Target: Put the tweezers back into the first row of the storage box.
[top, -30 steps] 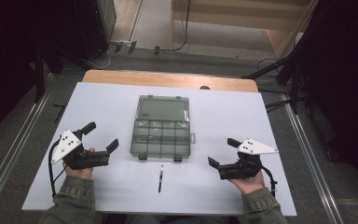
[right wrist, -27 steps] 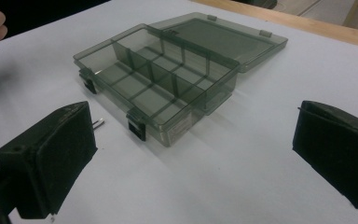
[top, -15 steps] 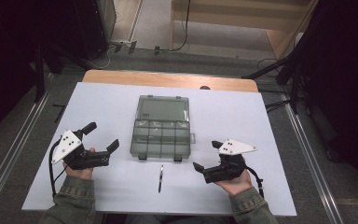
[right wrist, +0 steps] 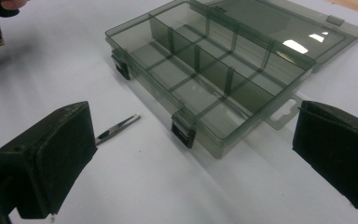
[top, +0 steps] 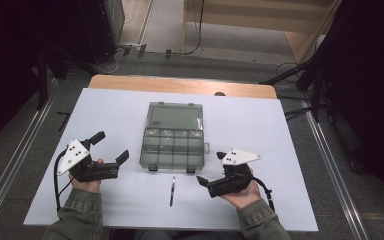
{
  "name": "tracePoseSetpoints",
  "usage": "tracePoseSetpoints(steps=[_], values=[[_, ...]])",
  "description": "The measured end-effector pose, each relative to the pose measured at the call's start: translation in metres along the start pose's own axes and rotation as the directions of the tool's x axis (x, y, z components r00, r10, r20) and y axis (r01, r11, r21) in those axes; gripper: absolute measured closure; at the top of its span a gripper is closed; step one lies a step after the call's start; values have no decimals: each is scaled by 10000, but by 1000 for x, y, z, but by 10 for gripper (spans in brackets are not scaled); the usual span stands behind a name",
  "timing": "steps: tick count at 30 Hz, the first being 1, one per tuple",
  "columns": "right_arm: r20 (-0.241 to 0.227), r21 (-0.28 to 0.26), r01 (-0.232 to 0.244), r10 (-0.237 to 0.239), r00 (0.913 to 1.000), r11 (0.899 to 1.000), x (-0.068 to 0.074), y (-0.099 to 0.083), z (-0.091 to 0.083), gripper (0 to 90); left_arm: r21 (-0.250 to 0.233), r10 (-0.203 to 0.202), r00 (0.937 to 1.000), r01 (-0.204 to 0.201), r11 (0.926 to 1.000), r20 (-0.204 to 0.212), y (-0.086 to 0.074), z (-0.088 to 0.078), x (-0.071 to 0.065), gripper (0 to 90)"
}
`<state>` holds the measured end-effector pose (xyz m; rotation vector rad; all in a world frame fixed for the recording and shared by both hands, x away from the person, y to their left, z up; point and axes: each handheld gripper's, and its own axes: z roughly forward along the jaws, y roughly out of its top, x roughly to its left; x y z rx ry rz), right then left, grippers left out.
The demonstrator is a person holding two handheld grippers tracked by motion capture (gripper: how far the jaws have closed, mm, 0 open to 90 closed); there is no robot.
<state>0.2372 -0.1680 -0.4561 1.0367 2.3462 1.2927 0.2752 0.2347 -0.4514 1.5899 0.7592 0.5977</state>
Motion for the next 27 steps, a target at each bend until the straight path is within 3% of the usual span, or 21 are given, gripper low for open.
tracePoseSetpoints(steps=[27], values=[[-761, 1232, 370, -277, 9967, 9917, 31, 9, 35, 0, -28, -15, 10000, 15, 10000, -10, 0, -1, 1, 0]])
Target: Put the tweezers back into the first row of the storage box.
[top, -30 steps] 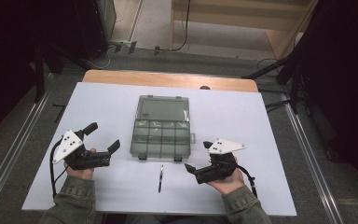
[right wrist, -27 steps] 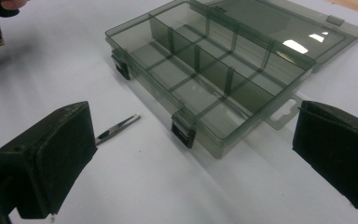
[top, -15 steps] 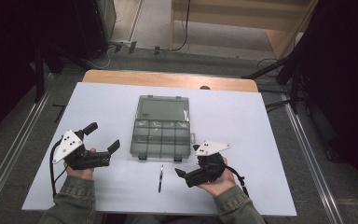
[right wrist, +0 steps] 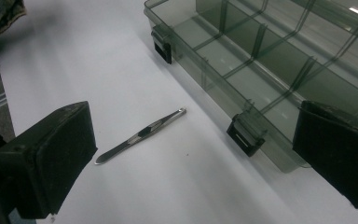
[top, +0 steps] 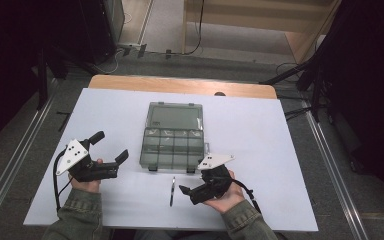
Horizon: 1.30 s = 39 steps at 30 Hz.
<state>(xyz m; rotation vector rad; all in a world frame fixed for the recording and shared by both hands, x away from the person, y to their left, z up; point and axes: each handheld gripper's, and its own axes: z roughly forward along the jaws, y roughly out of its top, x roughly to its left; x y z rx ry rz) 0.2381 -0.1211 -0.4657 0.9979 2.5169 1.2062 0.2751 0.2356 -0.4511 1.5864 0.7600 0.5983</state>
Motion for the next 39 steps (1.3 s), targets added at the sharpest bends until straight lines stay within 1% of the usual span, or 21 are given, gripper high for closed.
tracePoseSetpoints(steps=[4, 5, 9, 13, 14, 15, 16, 19, 21, 23, 27, 29, 31, 33, 34, 35, 36, 37, 38, 39], values=[[-93, 150, 13, -12, 10000, 9999, 3, 1, 5, 0, -4, 20, 10000, -20, 10000, -24, 0, 0, 0, 0], [-142, 313, 114, -110, 9998, 9994, 6, 2, 9, 0, -17, 33, 10000, -33, 10000, -34, 0, 0, 0, 0], [-282, 595, 177, -160, 9995, 9981, 10, 3, 17, 0, -17, 8, 10000, -9, 10000, -60, 0, 0, 0, 0], [-335, 718, 136, -113, 9994, 9973, 13, 3, 23, 0, -30, -26, 10000, 26, 10000, -84, 0, 0, 0, 0], [-335, 778, 209, -183, 9993, 9967, 14, 3, 25, 0, -31, -26, 10000, 26, 10000, -86, 0, 0, 0, 0], [-302, 1023, 255, -225, 9993, 9944, 16, 4, 30, 0, -29, -17, 10000, 17, 10000, -90, 0, 0, 0, 0], [-302, 1023, 255, -225, 9993, 9944, 16, 4, 30, 0, -43, -22, 10000, 21, 10000, -83, 0, 0, 0, 0], [-336, 1250, 256, -216, 9992, 9918, 18, 4, 36, 0, -36, 4, 10000, -5, 10000, -74, 0, 0, 0, 0], [-338, 1489, 150, -101, 9994, 9887, 20, 4, 42, 0, -30, -17, 10000, 17, 10000, -77, 0, 0, 1, 0], [-360, 1633, 155, -97, 9993, 9865, 20, 3, 46, 0, -28, -13, 10000, 13, 10000, -77, 0, 0, 1, 0], [-368, 1803, 88, -22, 9993, 9836, 22, 4, 52, 0, -29, -2, 10000, 1, 10000, -62, 0, 0, 1, 0], [-213, 1856, 28, 12, 9998, 9826, 24, 4, 54, 0, -25, -4, 10000, 4, 10000, -55, 0, 0, 1, 0], [63, 1946, -58, 46, 10000, 9809, 26, 4, 56, 0, -30, -6, 10000, 6, 10000, -52, 0, 0, 1, 0], [284, 2136, -172, 114, 9995, 9768, 28, 3, 60, 0, -26, -4, 10000, 4, 10000, -48, 0, 0, 1, 0], [284, 2136, -172, 114, 9995, 9768, 28, 3, 60, 0, -25, -3, 10000, 3, 10000, -46, 0, 0, 1, 0], [307, 2380, -300, 233, 9993, 9708, 31, 3, 64, 29, -26, -4, 10000, 4, 10000, -45, 0, 0, 1, 0], [282, 2431, -322, 262, 9993, 9695, 32, 3, 66, 45, -28, -9, 10000, 9, 10000, -40, 0, 0, 1, 0], [380, 2456, -366, 281, 9989, 9687, 33, 3, 67, 50, -31, -13, 10000, 13, 10000, -40, 0, 0, 1, 0], [380, 2456, -366, 281, 9989, 9687, 33, 3, 67, 50, -31, -13, 10000, 13, 10000, -40, 0, 0, 1, 0], [495, 2447, -290, 174, 9986, 9692, 35, 3, 67, 99, -35, -18, 10000, 18, 10000, -43, 0, 0, 1, 0]])
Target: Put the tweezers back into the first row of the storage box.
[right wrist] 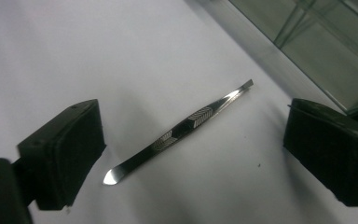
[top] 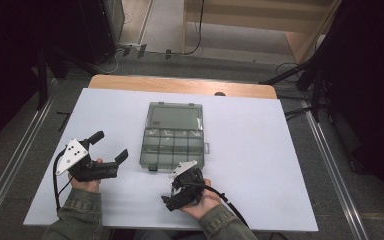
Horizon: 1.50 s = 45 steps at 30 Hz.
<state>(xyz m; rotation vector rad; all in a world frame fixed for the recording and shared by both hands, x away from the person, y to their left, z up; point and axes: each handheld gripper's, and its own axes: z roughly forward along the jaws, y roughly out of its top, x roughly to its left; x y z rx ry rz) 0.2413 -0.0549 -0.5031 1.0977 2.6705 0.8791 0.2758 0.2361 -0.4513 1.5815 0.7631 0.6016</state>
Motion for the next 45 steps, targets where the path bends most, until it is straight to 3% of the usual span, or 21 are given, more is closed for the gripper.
tracePoseSetpoints(steps=[4, 11, 13, 20, 21, 22, 25, 36, 45], values=[[78, -110, -202, 203, 9998, 9997, 1, 0, -2, 182, -1, -9, 10000, 9, 10000, 5, 0, 0, 0, 0], [832, 65, -268, 262, 9962, 9996, 6, 2, -5, 435, -1, -75, 9999, 75, 10000, 79, 0, 0, 0, 0], [992, 99, -105, 94, 9950, 9999, 7, 2, -4, 453, -10, -118, 9999, 118, 9999, 92, 0, 0, 0, 0], [874, 346, 86, -116, 9961, 9994, 18, 6, -5, 726, -34, -87, 9999, 87, 10000, 91, 0, 0, 0, 0], [874, 346, 86, -116, 9961, 9994, 18, 6, -5, 726, -34, -87, 9999, 87, 10000, 91, 0, 0, 0, 0], [805, 443, 93, -128, 9967, 9990, 18, 7, -5, 794, -88, -92, 9999, 93, 9999, 108, 0, -1, 0, 0], [675, 504, 125, -159, 9976, 9987, 17, 8, -6, 850, -114, -94, 9999, 96, 9999, 115, 0, -1, 0, 0], [-75, 570, 118, -114, 9999, 9983, 6, 9, -6, 855, -158, -87, 9999, 90, 9998, 142, 0, -1, 0, 0], [-67, 608, 245, -241, 9997, 9978, 4, 8, -8, 855, -109, -140, 9998, 141, 9998, 102, 0, -1, 0, 0]])
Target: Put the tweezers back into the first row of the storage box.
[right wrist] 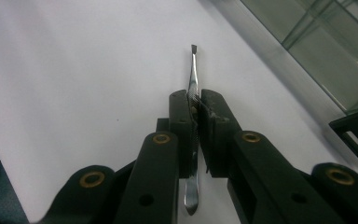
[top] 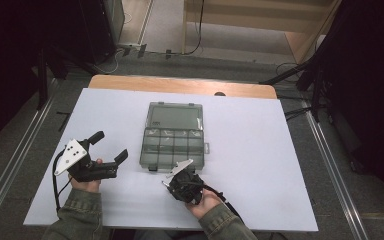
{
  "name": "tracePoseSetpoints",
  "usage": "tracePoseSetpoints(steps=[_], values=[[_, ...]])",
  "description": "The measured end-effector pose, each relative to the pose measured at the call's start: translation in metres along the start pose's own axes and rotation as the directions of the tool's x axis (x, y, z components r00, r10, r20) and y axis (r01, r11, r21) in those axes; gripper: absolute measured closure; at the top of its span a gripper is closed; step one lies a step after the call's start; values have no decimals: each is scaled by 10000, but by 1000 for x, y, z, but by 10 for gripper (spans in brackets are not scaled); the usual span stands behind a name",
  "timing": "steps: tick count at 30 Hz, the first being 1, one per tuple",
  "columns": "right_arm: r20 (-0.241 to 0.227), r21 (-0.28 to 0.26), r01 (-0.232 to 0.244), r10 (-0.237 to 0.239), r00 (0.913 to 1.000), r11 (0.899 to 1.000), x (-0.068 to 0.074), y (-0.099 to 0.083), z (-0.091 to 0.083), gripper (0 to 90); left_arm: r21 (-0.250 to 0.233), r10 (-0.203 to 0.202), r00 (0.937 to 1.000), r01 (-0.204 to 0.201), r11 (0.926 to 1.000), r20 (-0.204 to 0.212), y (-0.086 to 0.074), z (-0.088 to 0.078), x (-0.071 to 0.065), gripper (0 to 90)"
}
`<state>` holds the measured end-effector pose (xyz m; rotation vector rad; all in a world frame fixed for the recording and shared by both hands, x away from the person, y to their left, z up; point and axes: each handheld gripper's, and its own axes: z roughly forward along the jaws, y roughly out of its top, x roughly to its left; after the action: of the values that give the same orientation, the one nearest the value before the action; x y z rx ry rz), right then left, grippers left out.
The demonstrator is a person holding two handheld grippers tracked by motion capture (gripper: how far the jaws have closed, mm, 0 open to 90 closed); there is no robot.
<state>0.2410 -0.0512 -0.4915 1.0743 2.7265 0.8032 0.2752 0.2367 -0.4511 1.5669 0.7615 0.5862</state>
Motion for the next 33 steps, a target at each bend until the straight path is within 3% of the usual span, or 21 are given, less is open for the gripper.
tracePoseSetpoints(steps=[12, 13, 16, 22, 33], values=[[88, -523, -7, 12, 10000, 9986, -6, 2, -13, 855, -38, 1, 10000, -1, 10000, -21, 0, 0, 0, 0], [16, -594, -26, 27, 10000, 9982, -8, 3, -17, 900, -34, -6, 10000, 6, 10000, -34, 0, 0, 0, 0], [35, -904, -121, 124, 9999, 9958, -11, 5, -25, 900, -24, -17, 10000, 17, 10000, -38, 0, 0, 0, 0], [153, -812, -204, 217, 9996, 9965, -16, 5, -25, 900, -47, -3, 10000, 3, 10000, -21, 0, 0, 0, 0], [321, -1292, -275, 319, 9990, 9912, -25, 7, -41, 900, -13, -27, 10000, 27, 10000, -27, 0, 0, 0, 0]])
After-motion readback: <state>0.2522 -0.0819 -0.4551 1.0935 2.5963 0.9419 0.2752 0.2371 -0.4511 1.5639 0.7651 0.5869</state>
